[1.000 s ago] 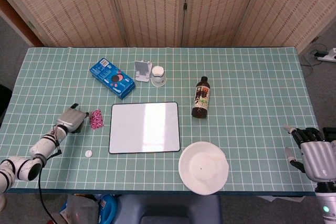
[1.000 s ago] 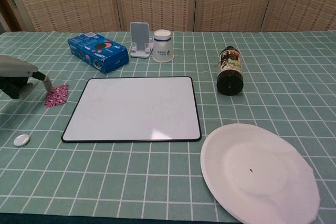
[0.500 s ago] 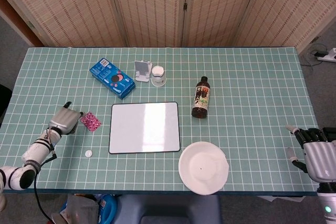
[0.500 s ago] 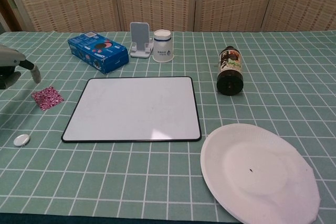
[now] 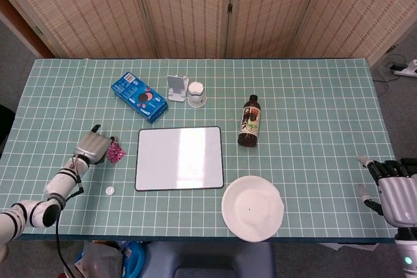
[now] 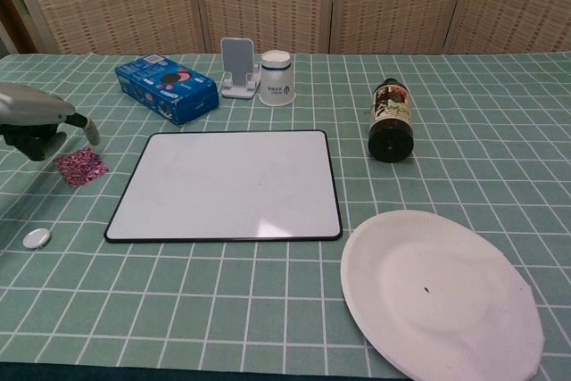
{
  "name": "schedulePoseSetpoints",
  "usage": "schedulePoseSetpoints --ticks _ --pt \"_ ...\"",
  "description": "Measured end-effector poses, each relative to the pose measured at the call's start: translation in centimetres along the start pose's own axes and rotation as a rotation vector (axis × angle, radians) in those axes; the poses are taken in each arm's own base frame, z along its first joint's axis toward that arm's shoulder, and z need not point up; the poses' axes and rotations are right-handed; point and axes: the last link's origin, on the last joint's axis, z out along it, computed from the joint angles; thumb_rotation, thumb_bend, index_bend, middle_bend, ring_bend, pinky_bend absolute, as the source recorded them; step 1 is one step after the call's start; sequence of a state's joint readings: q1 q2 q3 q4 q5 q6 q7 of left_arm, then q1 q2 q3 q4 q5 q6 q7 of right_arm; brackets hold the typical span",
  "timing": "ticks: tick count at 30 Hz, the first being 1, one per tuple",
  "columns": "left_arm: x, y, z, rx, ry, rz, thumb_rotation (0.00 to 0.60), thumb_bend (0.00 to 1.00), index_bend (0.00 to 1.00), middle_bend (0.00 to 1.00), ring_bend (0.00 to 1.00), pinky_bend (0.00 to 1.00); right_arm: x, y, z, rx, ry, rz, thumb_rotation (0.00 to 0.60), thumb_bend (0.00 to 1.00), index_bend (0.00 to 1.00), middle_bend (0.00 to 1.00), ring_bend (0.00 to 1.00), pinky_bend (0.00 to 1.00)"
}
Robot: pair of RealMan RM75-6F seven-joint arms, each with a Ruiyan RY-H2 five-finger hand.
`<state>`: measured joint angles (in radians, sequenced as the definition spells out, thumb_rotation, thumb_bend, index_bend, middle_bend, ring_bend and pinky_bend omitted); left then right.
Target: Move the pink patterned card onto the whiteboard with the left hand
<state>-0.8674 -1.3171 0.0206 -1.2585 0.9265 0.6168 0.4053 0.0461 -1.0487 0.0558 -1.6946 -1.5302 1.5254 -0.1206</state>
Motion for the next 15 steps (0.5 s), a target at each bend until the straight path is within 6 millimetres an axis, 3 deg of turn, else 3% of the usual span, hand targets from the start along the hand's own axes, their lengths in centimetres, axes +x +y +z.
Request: schedulePoseSetpoints --ticks 15 --pt "-1.03 -0.96 -0.5 0.033 -0.077 0.025 0.6 0.82 0.22 0.97 1.0 0.0 -0.16 -0.07 0.03 0.002 -0.003 0.003 0.6 0.37 0.22 0.34 0.33 0.22"
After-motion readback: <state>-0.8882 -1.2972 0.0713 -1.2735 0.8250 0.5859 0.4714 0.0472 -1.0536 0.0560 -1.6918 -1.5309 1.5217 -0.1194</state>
